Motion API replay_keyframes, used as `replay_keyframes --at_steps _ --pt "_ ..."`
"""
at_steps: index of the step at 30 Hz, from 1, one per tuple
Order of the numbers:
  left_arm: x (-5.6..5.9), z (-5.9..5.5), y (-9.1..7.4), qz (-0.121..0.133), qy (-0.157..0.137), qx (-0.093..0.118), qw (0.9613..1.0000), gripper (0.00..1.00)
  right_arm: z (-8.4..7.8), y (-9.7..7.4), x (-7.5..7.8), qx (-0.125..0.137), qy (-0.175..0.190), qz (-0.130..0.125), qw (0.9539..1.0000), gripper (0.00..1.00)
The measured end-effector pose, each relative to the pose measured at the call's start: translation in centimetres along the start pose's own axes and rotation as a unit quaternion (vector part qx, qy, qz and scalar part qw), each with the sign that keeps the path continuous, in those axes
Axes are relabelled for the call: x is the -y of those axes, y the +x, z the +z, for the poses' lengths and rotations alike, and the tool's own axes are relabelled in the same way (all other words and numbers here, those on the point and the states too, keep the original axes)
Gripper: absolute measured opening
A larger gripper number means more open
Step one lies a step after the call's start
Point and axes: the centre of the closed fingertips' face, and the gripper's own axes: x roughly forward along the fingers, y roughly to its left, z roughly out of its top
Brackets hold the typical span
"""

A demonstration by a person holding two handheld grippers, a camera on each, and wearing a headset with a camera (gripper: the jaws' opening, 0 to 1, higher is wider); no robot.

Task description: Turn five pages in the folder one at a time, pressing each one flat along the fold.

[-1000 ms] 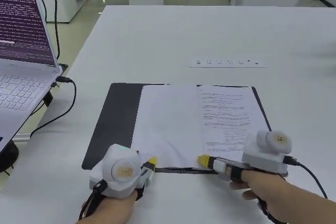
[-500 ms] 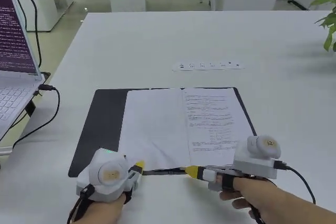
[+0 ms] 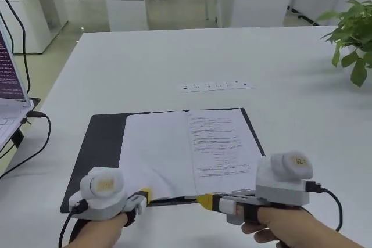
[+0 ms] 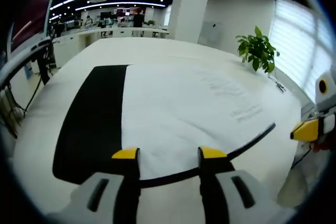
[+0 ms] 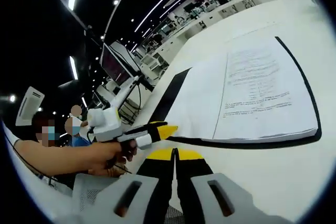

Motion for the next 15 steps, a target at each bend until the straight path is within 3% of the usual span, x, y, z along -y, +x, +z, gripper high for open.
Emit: replay_keyframes --at_steps 2,3,5,9,12,15 --pt "0.7 0.2 -0.9 -0.007 -0.029 -0.016 0.9994 0.43 1.1 -0.8 0.4 0.022 -0.014 -0.026 0.9993 0.00" --pt "1.0 0.5 -1.3 -0.012 -0.035 -0.013 0.9992 0.43 1.5 -1.2 0.4 0.031 -0.020 -0.031 0.9989 0.00" --pt "1.9 1.2 -2.7 -0.031 -0.036 0.000 0.9989 0.43 2.6 -2.1 0.3 0.055 -0.003 -0.035 0.9979 0.00" --pt "3.3 2.9 -5.4 -0.046 -0.071 0.030 0.9959 0.42 4.9 -4.0 0.9 0.106 0.016 -0.059 0.9925 0.00" --pt "4.0 3.7 -7.0 -0.055 -0.085 0.043 0.9940 0.40 6.5 -5.5 1.4 0.142 0.007 -0.084 0.9862 0.00" --pt "4.4 4.7 -8.5 -0.054 -0.081 0.058 0.9936 0.45 7.3 -6.9 2.0 0.151 -0.016 -0.112 0.9820 0.00"
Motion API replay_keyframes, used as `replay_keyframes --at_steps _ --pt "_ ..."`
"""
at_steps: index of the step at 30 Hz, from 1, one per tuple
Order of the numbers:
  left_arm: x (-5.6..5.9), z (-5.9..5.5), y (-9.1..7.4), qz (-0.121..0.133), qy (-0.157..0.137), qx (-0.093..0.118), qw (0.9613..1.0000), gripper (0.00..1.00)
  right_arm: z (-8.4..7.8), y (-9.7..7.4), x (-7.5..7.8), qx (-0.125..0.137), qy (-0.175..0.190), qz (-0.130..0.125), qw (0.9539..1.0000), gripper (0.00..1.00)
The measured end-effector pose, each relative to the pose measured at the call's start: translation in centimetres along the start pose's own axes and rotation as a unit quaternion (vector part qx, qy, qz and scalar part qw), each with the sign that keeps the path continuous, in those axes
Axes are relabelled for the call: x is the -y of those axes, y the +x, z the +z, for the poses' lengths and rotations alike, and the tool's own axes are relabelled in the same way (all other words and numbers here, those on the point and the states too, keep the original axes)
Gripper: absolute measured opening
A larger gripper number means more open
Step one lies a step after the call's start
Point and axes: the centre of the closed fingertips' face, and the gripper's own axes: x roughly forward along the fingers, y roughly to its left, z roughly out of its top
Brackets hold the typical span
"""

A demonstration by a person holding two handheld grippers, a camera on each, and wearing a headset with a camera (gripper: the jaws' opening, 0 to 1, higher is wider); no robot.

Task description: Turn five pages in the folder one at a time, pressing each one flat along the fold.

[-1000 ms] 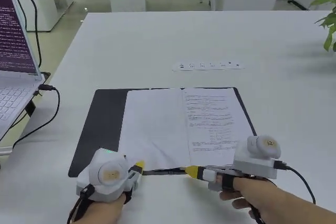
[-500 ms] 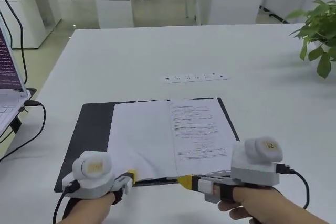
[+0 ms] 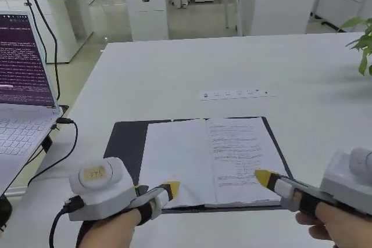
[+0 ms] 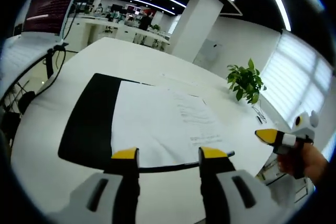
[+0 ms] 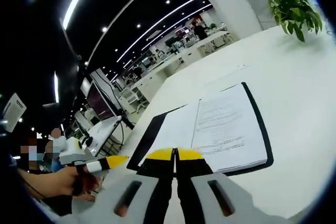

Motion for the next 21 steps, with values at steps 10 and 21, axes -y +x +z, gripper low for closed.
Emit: replay_keyframes --at_steps 10,21 --pt "0.9 1.7 -2.7 0.011 0.055 0.015 0.9983 0.63 1.3 -2.1 2.8 0.007 -0.039 -0.047 0.9981 0.30" --pt "0.6 2.2 -4.0 0.030 0.121 0.034 0.9917 0.84 1.4 -2.9 3.7 0.000 -0.145 -0.061 0.9876 0.74"
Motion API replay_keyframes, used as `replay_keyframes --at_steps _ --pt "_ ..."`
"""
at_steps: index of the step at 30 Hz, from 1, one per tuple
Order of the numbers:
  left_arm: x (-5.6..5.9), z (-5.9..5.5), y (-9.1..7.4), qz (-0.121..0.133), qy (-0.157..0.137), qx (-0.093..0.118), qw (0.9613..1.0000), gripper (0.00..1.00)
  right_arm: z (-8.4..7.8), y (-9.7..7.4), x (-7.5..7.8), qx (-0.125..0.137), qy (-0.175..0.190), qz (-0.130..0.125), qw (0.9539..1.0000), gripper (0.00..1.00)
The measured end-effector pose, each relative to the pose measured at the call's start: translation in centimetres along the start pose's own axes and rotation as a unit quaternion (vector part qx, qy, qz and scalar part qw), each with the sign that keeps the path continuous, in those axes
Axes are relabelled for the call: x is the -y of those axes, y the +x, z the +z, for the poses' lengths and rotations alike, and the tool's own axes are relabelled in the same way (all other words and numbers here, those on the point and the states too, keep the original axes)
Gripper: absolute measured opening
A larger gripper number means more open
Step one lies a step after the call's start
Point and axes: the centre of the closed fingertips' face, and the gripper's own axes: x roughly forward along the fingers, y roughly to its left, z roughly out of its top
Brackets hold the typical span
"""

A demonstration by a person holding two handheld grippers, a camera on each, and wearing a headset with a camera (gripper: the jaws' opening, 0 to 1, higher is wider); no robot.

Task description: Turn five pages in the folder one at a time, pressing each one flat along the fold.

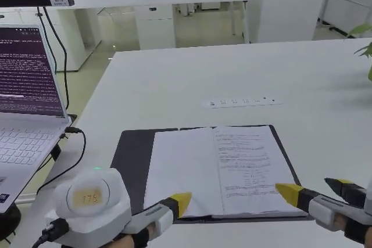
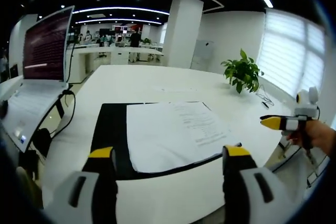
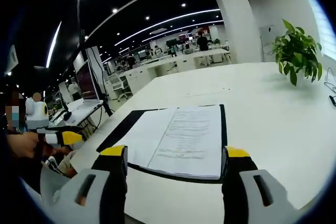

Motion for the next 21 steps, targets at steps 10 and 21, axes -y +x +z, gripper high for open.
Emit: replay_keyframes --at_steps 10,21 --pt "-0.5 0.7 -0.8 0.002 0.008 0.021 0.9998 0.99 0.7 -0.8 0.8 0.019 -0.023 -0.006 0.9995 1.00" --pt "-1.4 0.7 -1.2 0.012 0.030 0.021 0.9993 0.99 1.2 -1.6 1.4 0.020 -0.045 -0.008 0.9987 1.00"
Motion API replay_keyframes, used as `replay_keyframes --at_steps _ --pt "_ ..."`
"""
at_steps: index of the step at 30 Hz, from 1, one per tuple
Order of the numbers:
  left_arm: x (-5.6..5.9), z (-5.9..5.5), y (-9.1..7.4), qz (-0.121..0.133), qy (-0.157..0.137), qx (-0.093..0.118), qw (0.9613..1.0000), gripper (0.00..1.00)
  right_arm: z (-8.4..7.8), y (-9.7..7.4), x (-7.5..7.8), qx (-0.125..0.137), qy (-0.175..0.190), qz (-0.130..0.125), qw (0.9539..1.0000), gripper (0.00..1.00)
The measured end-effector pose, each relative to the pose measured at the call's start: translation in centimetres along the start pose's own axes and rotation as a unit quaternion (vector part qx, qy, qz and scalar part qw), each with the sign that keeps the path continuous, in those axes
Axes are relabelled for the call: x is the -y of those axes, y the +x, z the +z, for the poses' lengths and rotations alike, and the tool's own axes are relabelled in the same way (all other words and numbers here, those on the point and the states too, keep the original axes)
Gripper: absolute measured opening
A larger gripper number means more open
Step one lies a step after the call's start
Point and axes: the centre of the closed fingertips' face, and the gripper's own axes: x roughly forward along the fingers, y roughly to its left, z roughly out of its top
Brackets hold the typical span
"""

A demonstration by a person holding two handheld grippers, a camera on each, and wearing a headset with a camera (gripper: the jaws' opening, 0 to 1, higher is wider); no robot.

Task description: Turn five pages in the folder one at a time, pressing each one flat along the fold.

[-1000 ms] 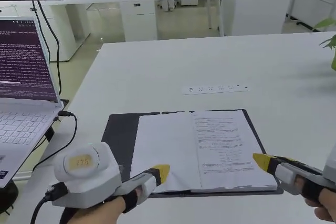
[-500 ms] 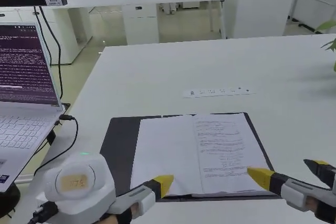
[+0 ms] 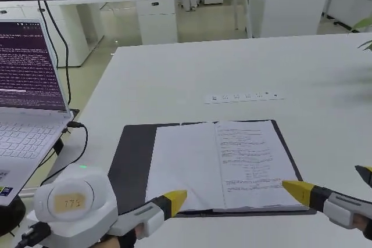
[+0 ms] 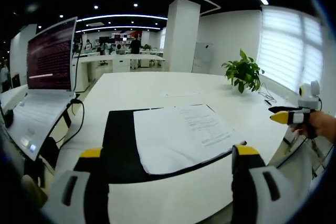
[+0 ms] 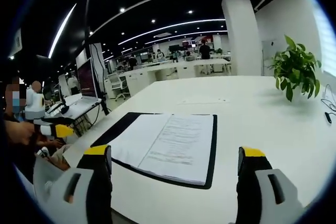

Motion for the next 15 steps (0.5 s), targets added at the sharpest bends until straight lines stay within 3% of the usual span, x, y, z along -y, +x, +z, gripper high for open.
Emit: replay_keyframes --at_steps 7,15 --pt "1.7 0.0 1.7 -0.015 0.016 -0.008 0.9997 0.99 -0.6 -0.4 0.5 -0.006 0.006 -0.001 1.0000 1.00" --pt "5.8 -0.3 5.4 -0.057 0.038 -0.021 0.9974 0.99 -1.6 -1.0 0.9 -0.015 0.005 0.004 0.9999 1.00"
